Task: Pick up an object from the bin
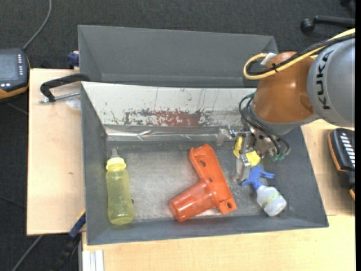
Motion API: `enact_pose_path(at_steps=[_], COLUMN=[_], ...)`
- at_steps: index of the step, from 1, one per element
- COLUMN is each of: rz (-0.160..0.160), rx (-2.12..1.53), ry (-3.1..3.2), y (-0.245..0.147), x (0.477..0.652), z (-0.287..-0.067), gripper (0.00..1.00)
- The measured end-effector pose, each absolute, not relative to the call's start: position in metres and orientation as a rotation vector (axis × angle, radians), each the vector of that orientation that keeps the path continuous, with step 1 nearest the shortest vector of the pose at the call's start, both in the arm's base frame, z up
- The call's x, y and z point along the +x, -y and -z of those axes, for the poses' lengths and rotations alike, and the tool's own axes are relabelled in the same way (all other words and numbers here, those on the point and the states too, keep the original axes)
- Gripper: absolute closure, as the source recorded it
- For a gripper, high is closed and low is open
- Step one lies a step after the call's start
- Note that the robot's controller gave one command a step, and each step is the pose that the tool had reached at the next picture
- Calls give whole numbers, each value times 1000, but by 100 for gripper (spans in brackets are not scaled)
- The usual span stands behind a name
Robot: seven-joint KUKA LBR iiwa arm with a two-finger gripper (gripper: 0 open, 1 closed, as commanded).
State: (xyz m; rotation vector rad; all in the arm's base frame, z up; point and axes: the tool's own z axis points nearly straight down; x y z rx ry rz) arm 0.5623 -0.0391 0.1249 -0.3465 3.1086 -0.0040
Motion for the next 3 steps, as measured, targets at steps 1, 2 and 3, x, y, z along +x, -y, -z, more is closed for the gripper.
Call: enact_pose_path(at_steps=[1,2,3], rz=[-6,-11,-10], rx=[-508,-470,-470], ry=[-3092,-3104,-3104], y=[-10,-29,-29], x=[584,591,591], z=[-85,-72,-72], gripper=[0,100,100])
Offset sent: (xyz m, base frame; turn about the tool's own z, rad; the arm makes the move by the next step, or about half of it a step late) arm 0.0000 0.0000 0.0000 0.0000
